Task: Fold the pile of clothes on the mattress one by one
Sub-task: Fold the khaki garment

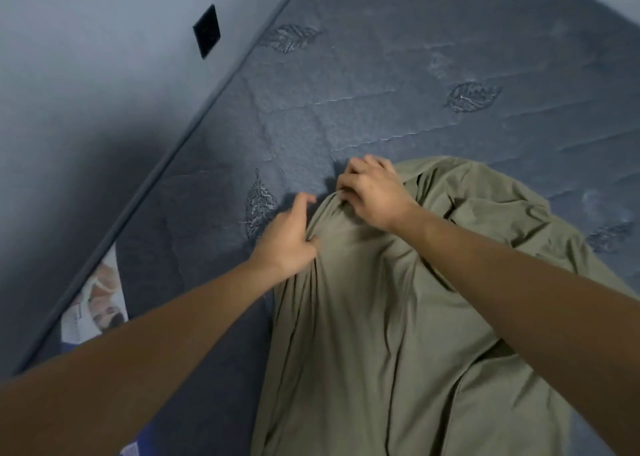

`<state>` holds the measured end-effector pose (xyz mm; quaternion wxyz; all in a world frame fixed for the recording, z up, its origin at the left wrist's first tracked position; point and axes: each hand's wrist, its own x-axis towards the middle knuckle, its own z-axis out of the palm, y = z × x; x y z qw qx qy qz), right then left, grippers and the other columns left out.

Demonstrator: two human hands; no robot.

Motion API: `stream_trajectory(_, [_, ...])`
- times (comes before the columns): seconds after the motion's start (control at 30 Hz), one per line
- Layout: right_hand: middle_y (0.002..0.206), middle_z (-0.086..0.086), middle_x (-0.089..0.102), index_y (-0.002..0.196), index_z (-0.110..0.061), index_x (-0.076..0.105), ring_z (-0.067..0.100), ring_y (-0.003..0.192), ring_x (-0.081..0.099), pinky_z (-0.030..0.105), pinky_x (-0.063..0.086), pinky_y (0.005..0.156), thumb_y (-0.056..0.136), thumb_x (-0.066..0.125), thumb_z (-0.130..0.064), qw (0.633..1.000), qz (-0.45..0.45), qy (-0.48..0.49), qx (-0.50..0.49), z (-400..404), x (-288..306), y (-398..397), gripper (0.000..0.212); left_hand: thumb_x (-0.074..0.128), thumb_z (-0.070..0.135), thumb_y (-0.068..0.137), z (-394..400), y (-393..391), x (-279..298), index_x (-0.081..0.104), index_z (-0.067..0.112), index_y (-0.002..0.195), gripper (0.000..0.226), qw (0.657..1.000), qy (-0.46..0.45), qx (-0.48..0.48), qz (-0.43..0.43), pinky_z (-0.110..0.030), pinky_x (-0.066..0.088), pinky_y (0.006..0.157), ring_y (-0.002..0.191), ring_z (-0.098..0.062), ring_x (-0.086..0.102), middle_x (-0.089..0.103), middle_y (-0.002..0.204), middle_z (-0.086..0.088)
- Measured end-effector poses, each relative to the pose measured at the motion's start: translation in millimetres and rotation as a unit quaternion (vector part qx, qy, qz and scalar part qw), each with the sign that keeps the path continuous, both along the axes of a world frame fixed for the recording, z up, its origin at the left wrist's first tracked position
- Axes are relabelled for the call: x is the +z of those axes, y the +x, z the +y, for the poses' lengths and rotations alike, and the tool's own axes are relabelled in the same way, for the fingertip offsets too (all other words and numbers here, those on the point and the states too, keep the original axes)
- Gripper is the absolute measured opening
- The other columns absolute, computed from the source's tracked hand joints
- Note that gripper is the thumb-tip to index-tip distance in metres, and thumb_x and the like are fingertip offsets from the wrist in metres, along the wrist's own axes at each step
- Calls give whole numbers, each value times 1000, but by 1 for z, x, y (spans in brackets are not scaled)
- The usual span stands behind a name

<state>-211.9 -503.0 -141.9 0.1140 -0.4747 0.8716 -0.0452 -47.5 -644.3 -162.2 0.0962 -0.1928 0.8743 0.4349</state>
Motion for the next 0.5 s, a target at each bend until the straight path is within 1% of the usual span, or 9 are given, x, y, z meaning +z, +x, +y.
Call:
stream_trajectory(0.1, [105,1,68,104,-22,69,28,105,61,40,34,97,102,53,-25,999,3,37,1,-26,10,-14,16,69,18,84,-25,6,2,57,23,108,27,999,-34,38,14,-43,55,75,87,-24,67,69,95,0])
stream_trajectory(0.13, [108,2,69,105,-22,68,29,107,61,42,35,96,103,51,-26,999,12,49,1,-38,13,-18,17,70,17,83,-33,10,2,58,22,99,20,997,-54,46,11,-41,54,71,84,-23,65,68,92,1])
stream_trajectory(0.2, [116,4,67,110,-22,68,31,114,57,43,35,97,104,50,-28,997,37,74,-10,-58,18,-25,20,69,14,82,-47,14,3,57,19,89,15,996,-64,64,-20,-39,53,67,77,-22,62,66,86,-1])
stream_trajectory(0.27, [123,7,60,116,-22,68,32,120,50,44,34,97,103,51,-29,993,60,98,-39,-72,17,-28,22,64,17,83,-64,17,1,62,13,85,4,992,0,107,-66,-40,53,70,76,-22,64,70,81,-8])
stream_trajectory(0.3, [125,9,56,117,-20,67,33,121,47,45,34,96,102,53,-29,990,77,104,-57,-77,15,-26,22,62,21,83,-73,19,-3,67,11,84,12,986,58,134,-76,-40,54,72,77,-22,66,73,82,-13])
stream_trajectory(0.37, [125,13,49,116,-13,62,36,119,44,46,34,91,98,61,-26,986,125,77,-83,-82,10,-12,23,61,25,85,-87,25,-7,71,11,79,18,974,130,169,-74,-35,51,70,72,-17,63,74,81,-14])
stream_trajectory(0.4, [122,14,49,114,-11,59,37,115,46,46,36,87,95,64,-25,986,134,41,-88,-84,10,-1,24,64,21,90,-93,27,-8,70,13,75,18,974,126,175,-67,-31,46,68,68,-14,59,71,74,-9])
stream_trajectory(0.43, [117,14,52,110,-11,56,37,109,50,45,39,84,94,65,-24,989,119,-4,-86,-85,11,13,23,64,17,93,-97,28,-7,67,15,72,21,978,96,179,-55,-29,42,65,64,-11,55,66,68,-4])
stream_trajectory(0.5, [103,10,60,103,-15,52,36,94,60,44,48,78,96,60,-30,995,39,-72,-58,-91,14,49,19,60,12,97,-107,30,-5,65,11,75,23,978,20,203,-34,-30,40,61,61,-13,53,61,65,-2])
